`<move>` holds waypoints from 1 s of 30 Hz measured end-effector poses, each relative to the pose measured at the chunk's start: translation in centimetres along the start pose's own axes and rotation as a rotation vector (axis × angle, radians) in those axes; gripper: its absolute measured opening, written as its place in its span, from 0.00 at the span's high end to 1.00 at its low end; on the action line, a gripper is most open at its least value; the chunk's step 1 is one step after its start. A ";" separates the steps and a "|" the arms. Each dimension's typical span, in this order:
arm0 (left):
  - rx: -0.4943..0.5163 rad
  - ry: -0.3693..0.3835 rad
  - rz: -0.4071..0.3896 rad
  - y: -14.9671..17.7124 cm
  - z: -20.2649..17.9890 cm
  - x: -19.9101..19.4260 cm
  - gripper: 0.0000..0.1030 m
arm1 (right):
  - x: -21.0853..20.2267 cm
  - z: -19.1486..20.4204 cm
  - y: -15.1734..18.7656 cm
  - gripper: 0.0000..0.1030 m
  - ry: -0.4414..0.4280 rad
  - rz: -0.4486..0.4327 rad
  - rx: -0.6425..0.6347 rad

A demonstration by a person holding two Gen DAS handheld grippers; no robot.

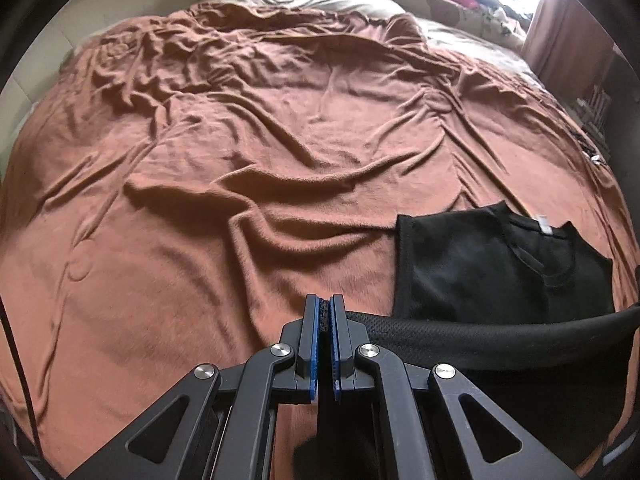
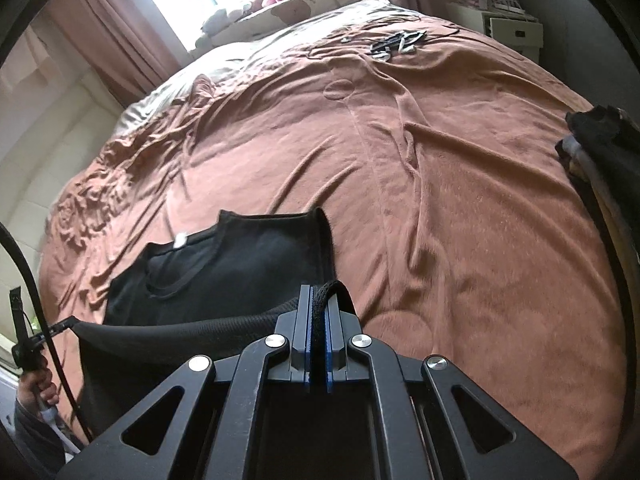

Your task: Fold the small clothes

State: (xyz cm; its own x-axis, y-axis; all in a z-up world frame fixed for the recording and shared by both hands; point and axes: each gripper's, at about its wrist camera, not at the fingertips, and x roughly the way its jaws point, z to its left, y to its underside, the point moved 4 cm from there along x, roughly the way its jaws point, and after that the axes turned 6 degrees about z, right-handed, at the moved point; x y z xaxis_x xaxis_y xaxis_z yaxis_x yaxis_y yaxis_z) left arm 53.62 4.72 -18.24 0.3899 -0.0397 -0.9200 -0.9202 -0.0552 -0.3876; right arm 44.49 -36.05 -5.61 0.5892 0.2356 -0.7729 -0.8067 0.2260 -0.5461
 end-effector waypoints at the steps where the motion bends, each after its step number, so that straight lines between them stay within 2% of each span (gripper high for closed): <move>1: 0.001 -0.004 0.004 -0.3 0.0 0.4 0.95 | 0.5 -0.1 -0.3 0.99 0.006 0.004 0.003; 10: -0.004 -0.035 0.067 -2.7 -0.1 5.1 0.95 | 5.5 -1.1 -2.4 0.99 0.053 0.053 0.030; 14: 0.007 -0.061 0.076 -3.6 -0.6 5.8 0.91 | 6.6 -1.3 -3.1 0.98 0.067 0.070 0.051; 15: 0.008 -0.057 0.079 -3.8 -0.6 5.8 0.89 | 6.6 -1.3 -3.2 0.98 0.067 0.073 0.050; 16: 0.010 -0.052 0.082 -4.0 -0.7 5.5 0.82 | 6.5 -1.2 -3.4 0.96 0.066 0.071 0.043; 17: 0.018 -0.043 0.080 -4.1 -0.8 5.1 0.65 | 6.2 -0.9 -3.5 0.94 0.062 0.063 0.031; 18: 0.028 -0.041 0.075 -4.0 -0.9 4.8 0.54 | 5.8 -0.7 -3.6 0.89 0.058 0.056 0.014; 19: 0.043 -0.044 0.063 -4.0 -1.0 4.3 0.32 | 5.4 -0.5 -3.6 0.80 0.059 0.046 -0.003; 20: 0.067 -0.051 0.038 -3.8 -1.3 3.5 0.20 | 4.9 -0.4 -3.6 0.70 0.074 0.032 -0.020; 21: 0.088 -0.056 0.023 -3.6 -1.5 3.1 0.19 | 4.6 -0.5 -3.4 0.45 0.087 0.021 -0.031; 22: 0.109 -0.059 0.016 -3.4 -1.7 2.7 0.19 | 3.9 -0.5 -3.2 0.33 0.105 -0.003 -0.050; 24: 0.148 -0.058 0.030 -2.9 -1.9 2.4 0.19 | 3.3 -0.4 -2.8 0.33 0.096 -0.004 -0.071; 30: 0.242 -0.063 0.102 -1.0 -2.2 3.2 0.18 | 3.0 0.3 -1.4 0.33 0.098 0.078 -0.169</move>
State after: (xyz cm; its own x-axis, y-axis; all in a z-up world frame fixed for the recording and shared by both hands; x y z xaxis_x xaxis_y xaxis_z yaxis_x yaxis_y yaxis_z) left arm 55.87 2.41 -20.70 0.2985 0.0303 -0.9539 -0.9393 0.1866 -0.2880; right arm 47.37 -35.38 -7.09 0.5237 0.1508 -0.8384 -0.8510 0.0471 -0.5231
